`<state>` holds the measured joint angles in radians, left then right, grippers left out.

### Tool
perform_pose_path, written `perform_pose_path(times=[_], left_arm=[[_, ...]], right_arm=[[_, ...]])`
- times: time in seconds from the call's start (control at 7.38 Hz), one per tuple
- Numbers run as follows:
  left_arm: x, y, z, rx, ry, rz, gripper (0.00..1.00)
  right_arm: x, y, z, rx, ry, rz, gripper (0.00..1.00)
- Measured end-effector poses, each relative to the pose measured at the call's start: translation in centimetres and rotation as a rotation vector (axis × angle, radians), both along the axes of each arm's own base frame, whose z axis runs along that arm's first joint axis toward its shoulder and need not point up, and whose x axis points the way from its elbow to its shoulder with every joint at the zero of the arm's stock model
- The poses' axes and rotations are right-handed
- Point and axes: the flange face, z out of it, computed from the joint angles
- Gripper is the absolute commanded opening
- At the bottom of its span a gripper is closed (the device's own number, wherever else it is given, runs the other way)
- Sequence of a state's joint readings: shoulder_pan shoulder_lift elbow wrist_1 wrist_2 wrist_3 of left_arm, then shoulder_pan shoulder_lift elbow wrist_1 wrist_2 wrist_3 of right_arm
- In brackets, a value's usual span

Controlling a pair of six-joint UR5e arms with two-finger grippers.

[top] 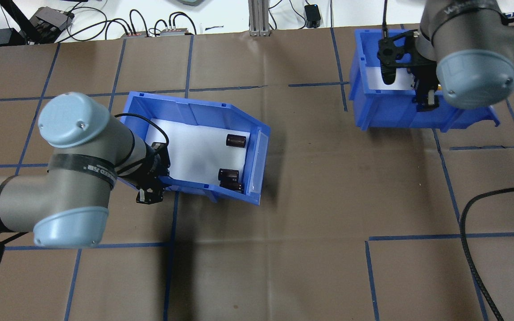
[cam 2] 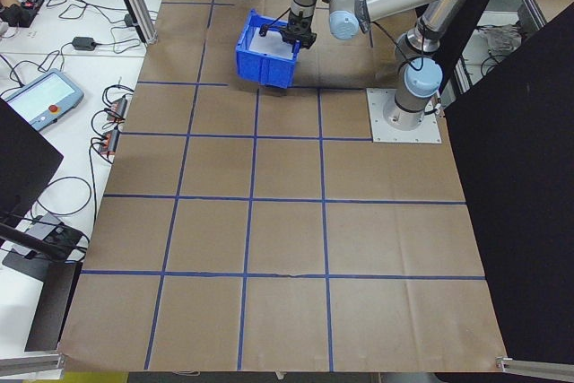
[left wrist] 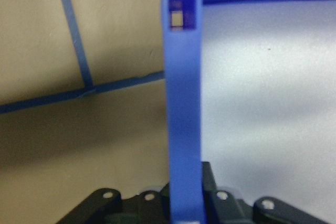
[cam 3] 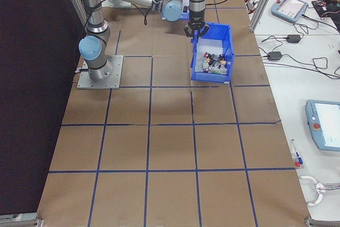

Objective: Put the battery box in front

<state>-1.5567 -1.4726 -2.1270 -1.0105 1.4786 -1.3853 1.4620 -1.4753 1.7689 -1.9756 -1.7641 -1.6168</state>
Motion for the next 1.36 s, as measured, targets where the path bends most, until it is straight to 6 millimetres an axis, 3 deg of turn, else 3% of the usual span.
perform_pose_path(times=[0.27, 0.41, 0.68, 0.95, 1.36], left_arm=[[1.1, -6.5, 0.5, -0.011, 0.031, 0.004, 0.0], [0.2, -9.6, 0.4, -0.011, 0.036, -0.004, 0.0], [-3.6, -14.6, -0.2, -0.011, 0.048, 0.009, 0.0], [-9.0, -16.8, -1.5, 0.008, 0.065, 0.07, 0.0], [-17.2, -18.1, -4.5, 0.043, 0.084, 0.162, 0.0]], right_arm=[[-2.6, 5.4, -0.4, -0.017, 0.011, 0.051, 0.0], [-3.6, 7.3, -0.9, -0.02, 0.013, 0.07, 0.0], [-4.7, 9.1, -1.9, -0.015, 0.015, 0.086, 0.0], [-4.7, 9.4, -2.1, -0.012, 0.014, 0.091, 0.0], [-4.7, 9.4, -2.2, -0.011, 0.014, 0.093, 0.0]])
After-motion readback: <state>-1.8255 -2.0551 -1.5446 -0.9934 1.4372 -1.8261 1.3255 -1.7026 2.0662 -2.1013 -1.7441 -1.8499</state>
